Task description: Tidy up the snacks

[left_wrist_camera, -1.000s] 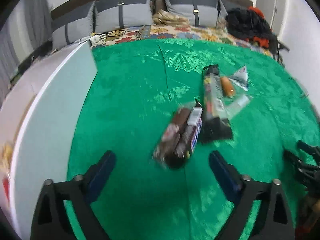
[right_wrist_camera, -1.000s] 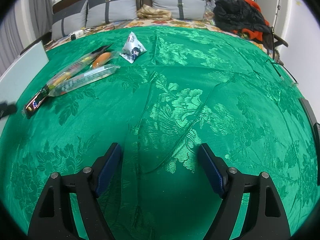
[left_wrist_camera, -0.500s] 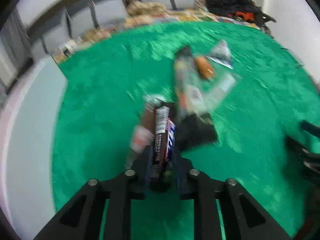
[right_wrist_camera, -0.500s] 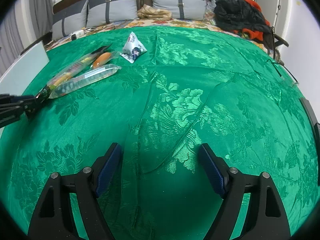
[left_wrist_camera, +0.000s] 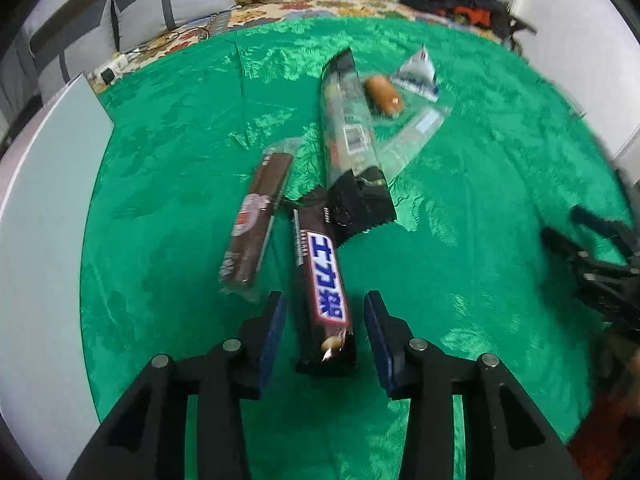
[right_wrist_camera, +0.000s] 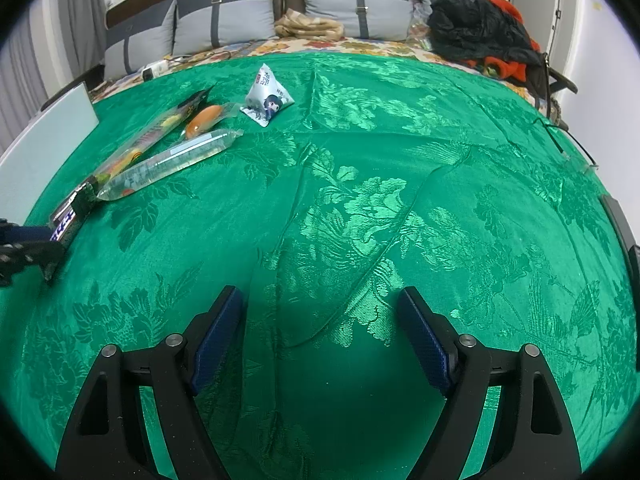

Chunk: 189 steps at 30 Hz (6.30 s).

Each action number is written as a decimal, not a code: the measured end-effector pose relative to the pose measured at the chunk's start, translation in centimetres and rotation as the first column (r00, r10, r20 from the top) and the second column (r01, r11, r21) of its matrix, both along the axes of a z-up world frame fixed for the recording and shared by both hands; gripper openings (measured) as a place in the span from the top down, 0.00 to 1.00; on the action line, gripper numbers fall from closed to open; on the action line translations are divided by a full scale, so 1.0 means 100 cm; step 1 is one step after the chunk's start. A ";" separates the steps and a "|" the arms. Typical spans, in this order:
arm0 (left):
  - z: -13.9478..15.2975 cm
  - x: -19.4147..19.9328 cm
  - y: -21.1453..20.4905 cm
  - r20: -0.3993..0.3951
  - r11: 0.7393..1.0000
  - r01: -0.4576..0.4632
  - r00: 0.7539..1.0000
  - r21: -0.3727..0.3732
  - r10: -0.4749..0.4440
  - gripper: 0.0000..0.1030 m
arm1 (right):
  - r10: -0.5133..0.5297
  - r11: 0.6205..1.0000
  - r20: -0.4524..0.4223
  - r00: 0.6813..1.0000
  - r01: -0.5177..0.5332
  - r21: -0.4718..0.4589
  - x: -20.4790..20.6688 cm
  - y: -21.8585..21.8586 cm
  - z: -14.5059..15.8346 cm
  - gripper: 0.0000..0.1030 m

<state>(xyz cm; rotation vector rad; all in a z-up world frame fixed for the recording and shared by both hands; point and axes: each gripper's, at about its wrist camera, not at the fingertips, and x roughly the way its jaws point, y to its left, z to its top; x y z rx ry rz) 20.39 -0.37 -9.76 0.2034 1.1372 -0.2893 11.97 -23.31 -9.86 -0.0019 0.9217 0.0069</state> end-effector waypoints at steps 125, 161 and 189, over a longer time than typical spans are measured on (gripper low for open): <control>0.107 -0.151 0.288 0.213 0.749 -0.632 0.718 -0.200 0.662 0.24 | 0.510 0.816 0.030 0.860 -0.495 0.297 0.027 0.241 0.113 0.40; -0.015 -0.070 0.014 0.117 0.965 -0.254 0.958 -0.065 0.260 0.08 | 0.114 0.978 0.022 0.993 -0.108 -0.180 0.005 0.001 0.018 0.30; -0.019 -0.066 0.021 0.174 0.947 -0.310 0.931 -0.081 0.320 0.00 | -0.001 1.000 -0.001 1.000 0.001 -0.008 0.010 -0.039 0.002 0.20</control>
